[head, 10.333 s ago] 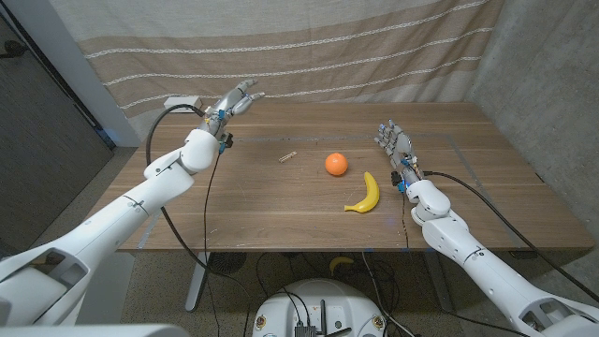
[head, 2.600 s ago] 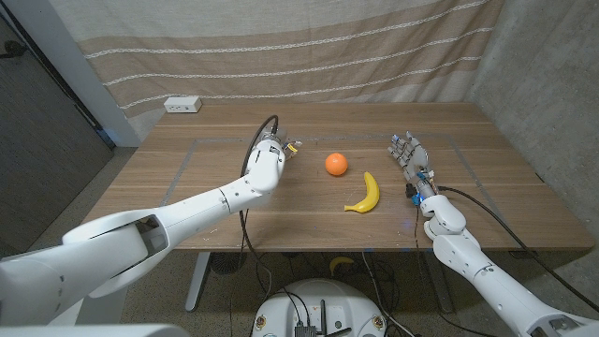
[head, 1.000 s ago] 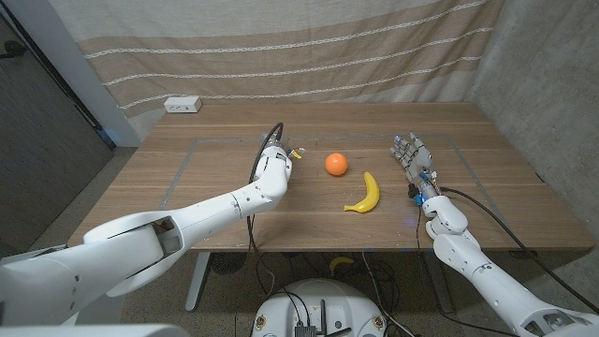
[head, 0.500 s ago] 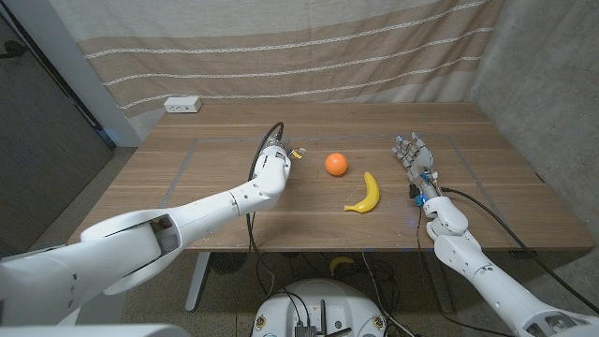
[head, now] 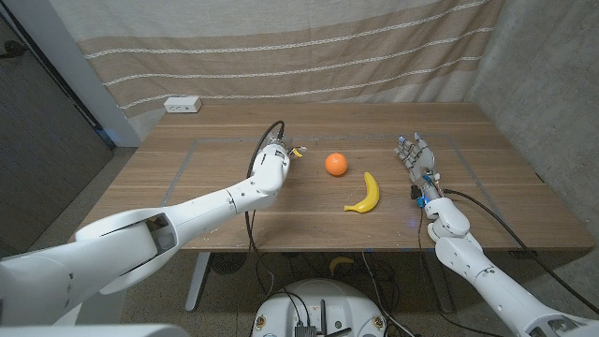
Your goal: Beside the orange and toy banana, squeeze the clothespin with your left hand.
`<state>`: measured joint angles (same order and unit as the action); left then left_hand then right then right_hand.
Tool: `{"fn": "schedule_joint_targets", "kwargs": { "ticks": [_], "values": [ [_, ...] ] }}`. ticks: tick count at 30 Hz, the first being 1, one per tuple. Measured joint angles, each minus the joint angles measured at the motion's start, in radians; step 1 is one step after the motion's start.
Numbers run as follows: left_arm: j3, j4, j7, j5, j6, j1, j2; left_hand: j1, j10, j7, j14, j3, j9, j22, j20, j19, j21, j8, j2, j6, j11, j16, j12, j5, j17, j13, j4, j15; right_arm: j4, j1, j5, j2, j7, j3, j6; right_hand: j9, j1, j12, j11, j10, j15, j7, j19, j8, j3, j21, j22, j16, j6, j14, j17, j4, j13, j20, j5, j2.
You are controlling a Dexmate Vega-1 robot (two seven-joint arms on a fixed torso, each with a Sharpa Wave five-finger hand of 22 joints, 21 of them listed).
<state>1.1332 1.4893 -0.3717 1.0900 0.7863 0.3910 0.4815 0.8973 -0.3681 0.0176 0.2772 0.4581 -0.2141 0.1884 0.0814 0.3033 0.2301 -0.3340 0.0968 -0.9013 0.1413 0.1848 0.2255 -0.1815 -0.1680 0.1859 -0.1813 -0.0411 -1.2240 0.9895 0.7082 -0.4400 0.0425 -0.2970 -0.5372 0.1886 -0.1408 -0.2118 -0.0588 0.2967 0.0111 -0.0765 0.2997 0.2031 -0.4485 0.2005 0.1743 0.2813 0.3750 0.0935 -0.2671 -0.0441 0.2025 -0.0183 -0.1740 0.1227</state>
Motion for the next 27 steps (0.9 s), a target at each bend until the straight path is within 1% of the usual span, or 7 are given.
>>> {"fn": "schedule_joint_targets", "kwargs": {
  "ticks": [3, 4, 9, 14, 17, 20, 27],
  "values": [
    [0.001, 0.002, 0.0, 0.001, 0.0, 0.001, 0.001, 0.006, -0.001, -0.003, 0.0, -0.021, -0.002, 0.0, -0.007, 0.007, 0.0, 0.009, -0.012, -0.003, 0.001, 0.0, -0.003, 0.0, -0.002, 0.0, 0.005, 0.0, -0.005, 0.005, -0.001, -0.001, -0.004, 0.002, -0.001, 0.0, 0.004, 0.0, 0.0, 0.0, 0.005, 0.0, -0.003, 0.0, 0.0, 0.0, 0.0, 0.0, 0.0, 0.005, 0.0, 0.0, 0.0, -0.003, 0.0, 0.004],
    [0.002, 0.003, 0.0, 0.002, 0.0, 0.001, 0.001, -0.003, 0.001, 0.003, 0.0, -0.028, -0.004, 0.0, -0.007, 0.007, 0.0, 0.02, -0.021, 0.004, -0.001, 0.0, -0.009, 0.0, -0.002, 0.0, 0.009, 0.0, -0.005, 0.005, -0.001, -0.001, -0.004, 0.002, -0.001, 0.0, 0.011, 0.0, 0.0, 0.0, 0.005, 0.0, -0.003, 0.0, 0.0, 0.0, 0.0, 0.0, 0.0, 0.005, 0.0, 0.0, 0.0, -0.003, 0.0, 0.011],
    [0.015, 0.004, -0.024, 0.024, 0.014, -0.004, -0.001, -0.049, 0.031, -0.003, -0.002, -0.068, -0.001, 0.0, -0.007, 0.006, 0.0, 0.062, -0.067, 0.074, -0.006, 0.0, -0.024, 0.004, -0.002, 0.0, 0.021, 0.001, -0.011, 0.01, -0.002, -0.003, -0.009, 0.004, -0.004, 0.0, 0.01, 0.0, 0.0, 0.0, 0.005, 0.0, -0.003, 0.0, 0.0, 0.0, 0.0, 0.0, 0.0, 0.005, 0.0, 0.0, 0.0, -0.003, 0.0, 0.01],
    [0.036, -0.002, -0.079, 0.066, 0.041, -0.016, -0.01, -0.075, 0.053, -0.005, -0.015, -0.092, 0.006, 0.0, -0.01, 0.003, -0.005, 0.083, -0.093, 0.096, -0.009, -0.004, -0.03, 0.008, -0.004, 0.0, 0.029, 0.002, -0.011, 0.013, -0.004, -0.001, -0.014, 0.007, -0.016, 0.0, 0.01, 0.0, -0.004, 0.004, 0.012, -0.006, -0.003, 0.0, 0.0, 0.0, 0.0, 0.0, 0.006, 0.012, 0.0, 0.0, 0.0, -0.003, 0.0, 0.01],
    [0.045, -0.008, -0.106, 0.088, 0.052, -0.022, -0.015, -0.08, 0.054, -0.005, -0.018, -0.096, 0.006, 0.0, -0.005, -0.003, -0.005, 0.083, -0.098, 0.096, -0.011, -0.004, -0.03, 0.008, -0.006, 0.0, 0.032, 0.0, -0.011, 0.013, -0.007, 0.002, -0.019, 0.009, -0.024, 0.0, 0.01, 0.0, -0.004, 0.004, 0.012, 0.0, 0.002, 0.0, 0.0, 0.0, 0.0, 0.0, 0.011, 0.012, 0.0, 0.0, 0.0, -0.009, 0.0, 0.01],
    [0.051, -0.012, -0.118, 0.109, 0.062, -0.026, -0.02, -0.083, 0.054, -0.025, -0.018, -0.104, 0.006, 0.0, -0.005, -0.003, -0.005, 0.08, -0.101, 0.075, -0.011, -0.004, -0.03, 0.008, -0.004, 0.0, 0.029, 0.0, -0.009, 0.013, -0.01, 0.005, -0.023, 0.011, -0.031, 0.0, 0.0, 0.0, -0.004, 0.011, 0.014, 0.0, 0.002, 0.0, 0.0, 0.0, 0.0, 0.0, 0.011, 0.022, 0.0, 0.0, 0.0, -0.009, 0.0, 0.0],
    [0.06, -0.023, -0.168, 0.151, 0.082, -0.029, -0.033, -0.084, 0.025, -0.048, -0.018, -0.104, 0.006, 0.0, -0.005, -0.003, -0.005, 0.063, -0.102, 0.01, -0.007, -0.004, -0.021, 0.008, -0.004, 0.0, 0.029, 0.0, -0.003, 0.013, -0.016, 0.01, -0.031, 0.013, -0.044, 0.0, 0.0, 0.0, -0.004, 0.011, 0.012, 0.0, 0.006, 0.0, 0.0, 0.0, 0.0, 0.0, 0.011, 0.023, -0.005, 0.0, 0.0, -0.012, 0.0, 0.0]
  ]
}}
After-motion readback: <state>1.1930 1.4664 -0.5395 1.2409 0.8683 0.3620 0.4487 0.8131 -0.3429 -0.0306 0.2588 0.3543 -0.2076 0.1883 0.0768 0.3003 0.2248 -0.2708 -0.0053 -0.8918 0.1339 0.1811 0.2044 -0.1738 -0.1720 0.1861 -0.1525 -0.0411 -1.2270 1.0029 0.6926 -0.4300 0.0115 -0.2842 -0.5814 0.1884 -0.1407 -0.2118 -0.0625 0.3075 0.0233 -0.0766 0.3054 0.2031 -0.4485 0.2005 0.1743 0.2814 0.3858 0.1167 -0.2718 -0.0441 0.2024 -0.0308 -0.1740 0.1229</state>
